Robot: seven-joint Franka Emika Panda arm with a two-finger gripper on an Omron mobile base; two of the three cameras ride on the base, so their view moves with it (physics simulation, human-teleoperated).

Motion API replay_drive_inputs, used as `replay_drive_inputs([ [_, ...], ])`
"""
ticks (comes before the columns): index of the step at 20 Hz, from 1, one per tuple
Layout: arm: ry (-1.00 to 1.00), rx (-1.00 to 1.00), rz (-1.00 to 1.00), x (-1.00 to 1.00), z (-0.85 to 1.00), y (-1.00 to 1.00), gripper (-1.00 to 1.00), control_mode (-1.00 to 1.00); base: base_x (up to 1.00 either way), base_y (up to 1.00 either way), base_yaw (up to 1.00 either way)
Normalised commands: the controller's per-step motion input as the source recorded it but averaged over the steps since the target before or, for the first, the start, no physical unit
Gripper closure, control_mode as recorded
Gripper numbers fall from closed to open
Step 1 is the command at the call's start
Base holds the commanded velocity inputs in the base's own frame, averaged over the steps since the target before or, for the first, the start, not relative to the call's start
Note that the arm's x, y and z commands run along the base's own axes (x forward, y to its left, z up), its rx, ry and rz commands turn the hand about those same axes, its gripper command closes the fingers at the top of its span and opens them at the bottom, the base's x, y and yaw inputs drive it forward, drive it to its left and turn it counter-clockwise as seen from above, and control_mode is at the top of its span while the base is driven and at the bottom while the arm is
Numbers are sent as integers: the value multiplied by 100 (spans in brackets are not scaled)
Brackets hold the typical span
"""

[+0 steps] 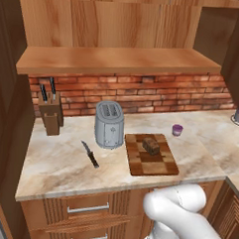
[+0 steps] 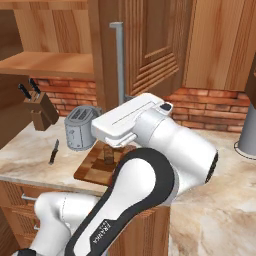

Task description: Pick the bread, place it on the cutting board, pick the jam, place it on the counter, and close the cabinet.

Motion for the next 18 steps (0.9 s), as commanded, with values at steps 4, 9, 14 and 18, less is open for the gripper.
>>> replay_drive_inputs([
  [4, 0, 0, -16, 0, 0, 47, -100, -100, 0, 0, 0],
  [9, 0, 0, -13, 0, 0, 42, -100, -100, 0, 0, 0],
  [14, 0, 0, -8, 1, 0, 34, -100, -100, 0, 0, 0],
  [18, 0, 0, 0, 23, 0, 23, -100, -100, 0, 0, 0],
])
